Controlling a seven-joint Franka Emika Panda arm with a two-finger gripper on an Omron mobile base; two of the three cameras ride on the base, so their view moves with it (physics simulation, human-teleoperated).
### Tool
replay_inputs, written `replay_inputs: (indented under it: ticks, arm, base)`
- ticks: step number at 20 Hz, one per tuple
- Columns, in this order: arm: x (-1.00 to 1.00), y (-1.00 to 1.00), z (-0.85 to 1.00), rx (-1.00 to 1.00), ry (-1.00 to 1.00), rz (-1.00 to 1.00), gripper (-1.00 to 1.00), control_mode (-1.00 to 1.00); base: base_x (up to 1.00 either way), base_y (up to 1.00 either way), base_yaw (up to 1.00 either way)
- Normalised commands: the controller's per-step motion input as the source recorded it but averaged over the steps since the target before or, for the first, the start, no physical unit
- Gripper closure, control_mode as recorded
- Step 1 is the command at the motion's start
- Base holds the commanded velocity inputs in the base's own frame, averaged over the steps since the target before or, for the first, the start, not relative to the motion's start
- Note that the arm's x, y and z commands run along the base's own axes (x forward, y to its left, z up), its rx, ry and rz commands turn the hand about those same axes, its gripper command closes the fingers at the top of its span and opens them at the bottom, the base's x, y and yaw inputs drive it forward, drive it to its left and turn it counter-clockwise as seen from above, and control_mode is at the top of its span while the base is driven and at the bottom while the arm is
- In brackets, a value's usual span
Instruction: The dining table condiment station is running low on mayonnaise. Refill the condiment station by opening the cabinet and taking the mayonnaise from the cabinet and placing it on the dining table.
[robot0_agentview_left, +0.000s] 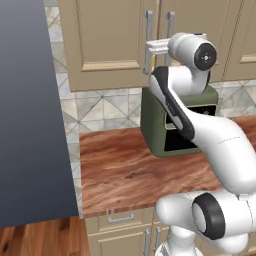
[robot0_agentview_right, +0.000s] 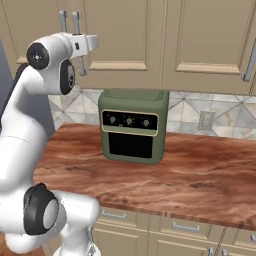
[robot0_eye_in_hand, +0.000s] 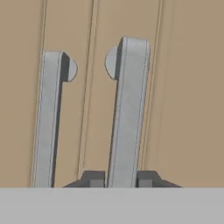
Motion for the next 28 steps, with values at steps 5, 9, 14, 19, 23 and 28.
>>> replay_inputs:
  ticks: [5,9,14,19,23,28]
  arm:
    - [-0.88,-0.25,0.00,0.00,0.22,0.01,1.00,-1.00]
    - [-1.00,-0.51,0.00,0.00,0.12,0.02,1.00,-1.00]
    - [-1.00,-0.75,0.00,0.07,0.01,0.01,1.00,-1.00]
    - [-0.43,0.38,0.00,-0.09,0.10,0.00,-1.00,-1.00]
    - [0.42,1.00,0.04,-0.36,0.23,0.00,-1.00,-1.00]
    - [0.46,0.87,-0.08,-0.30,0.13,0.01,-1.00,-1.00]
  base:
    - [0.00,0.00,0.00]
    - [0.00,0.00,0.00]
    - [0.00,0.00,0.00]
    - [0.00,0.00,0.00]
    - [0.00,0.00,0.00]
    - [0.00,0.00,0.00]
